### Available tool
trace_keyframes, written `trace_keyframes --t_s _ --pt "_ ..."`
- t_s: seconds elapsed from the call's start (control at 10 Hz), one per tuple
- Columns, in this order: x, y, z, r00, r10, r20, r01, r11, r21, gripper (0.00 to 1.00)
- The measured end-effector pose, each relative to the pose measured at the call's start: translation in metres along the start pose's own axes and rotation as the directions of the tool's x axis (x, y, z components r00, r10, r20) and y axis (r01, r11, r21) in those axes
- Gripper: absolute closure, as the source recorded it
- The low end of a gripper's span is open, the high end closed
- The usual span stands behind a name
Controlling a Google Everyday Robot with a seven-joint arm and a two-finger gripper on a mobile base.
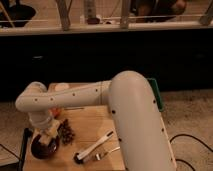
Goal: Wipe purple bowl with eraser
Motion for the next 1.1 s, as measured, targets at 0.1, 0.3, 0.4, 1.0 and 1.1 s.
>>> trace_keyframes --t_s 0.1,0.3,0.4,1.0,1.1 --pt "-0.005 -0.014 0.001 1.000 -0.028 -0.001 0.028 1.000 0.005 1.00" --pt "-0.026 -0.042 0.004 0.993 -0.116 -0.006 0.116 0.993 -0.001 1.00" --pt "-0.038 -0.049 0.005 0.988 -0.153 -0.007 0.153 0.988 -0.004 1.00" --pt "-0.078 -0.002 0.014 0.989 -0.148 -0.004 0.148 0.988 -0.046 1.00" --pt "-0.077 0.009 0.014 0.992 -0.124 -0.005 0.124 0.991 -0.048 1.00"
